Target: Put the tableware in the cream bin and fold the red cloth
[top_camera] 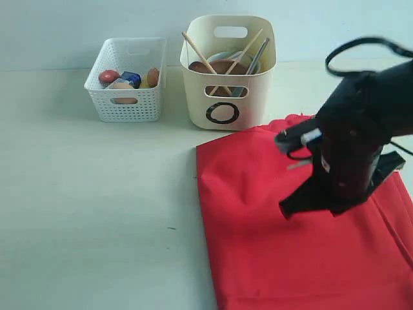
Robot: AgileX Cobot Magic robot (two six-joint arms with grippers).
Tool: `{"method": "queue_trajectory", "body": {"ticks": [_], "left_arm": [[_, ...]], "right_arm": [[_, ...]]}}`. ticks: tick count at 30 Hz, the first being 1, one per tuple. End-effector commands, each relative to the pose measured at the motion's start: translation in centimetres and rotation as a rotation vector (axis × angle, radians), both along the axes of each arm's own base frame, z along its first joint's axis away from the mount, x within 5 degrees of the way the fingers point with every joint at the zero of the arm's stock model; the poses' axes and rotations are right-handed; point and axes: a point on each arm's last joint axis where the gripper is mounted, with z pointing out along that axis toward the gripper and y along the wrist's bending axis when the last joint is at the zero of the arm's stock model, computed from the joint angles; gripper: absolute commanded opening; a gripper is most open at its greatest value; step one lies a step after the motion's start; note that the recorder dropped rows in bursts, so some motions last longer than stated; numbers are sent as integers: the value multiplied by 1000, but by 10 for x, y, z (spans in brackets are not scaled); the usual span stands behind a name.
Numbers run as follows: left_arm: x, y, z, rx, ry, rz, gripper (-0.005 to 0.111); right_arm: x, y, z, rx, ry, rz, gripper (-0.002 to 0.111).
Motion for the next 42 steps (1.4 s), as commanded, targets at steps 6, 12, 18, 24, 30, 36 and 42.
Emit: {"method": "queue_trajectory", "body": {"ticks": [6, 12, 18, 24, 30, 36, 42], "left_arm": [[-1, 0, -1, 5, -6, -5, 1], [-1, 0, -1, 5, -6, -5, 1], [-1, 0, -1, 5, -6, -5, 1], [-1, 0, -1, 5, -6, -5, 1], [-1, 0, -1, 5, -6, -5, 1], [-1, 0, -1, 7, -9, -6, 1], [-1, 0, -1, 8, -9, -6, 1]], "right_arm": [[32, 45, 57, 477, -312, 104, 0], [42, 50, -11, 393, -142, 161, 0], [41, 41, -49, 262, -15, 240, 0], [43, 4, -51, 190, 82, 125, 0], [52, -37, -50, 97, 73, 6, 0], [55, -65, -43, 55, 51, -80, 0], [51, -68, 13, 62, -78, -83, 0]]}}
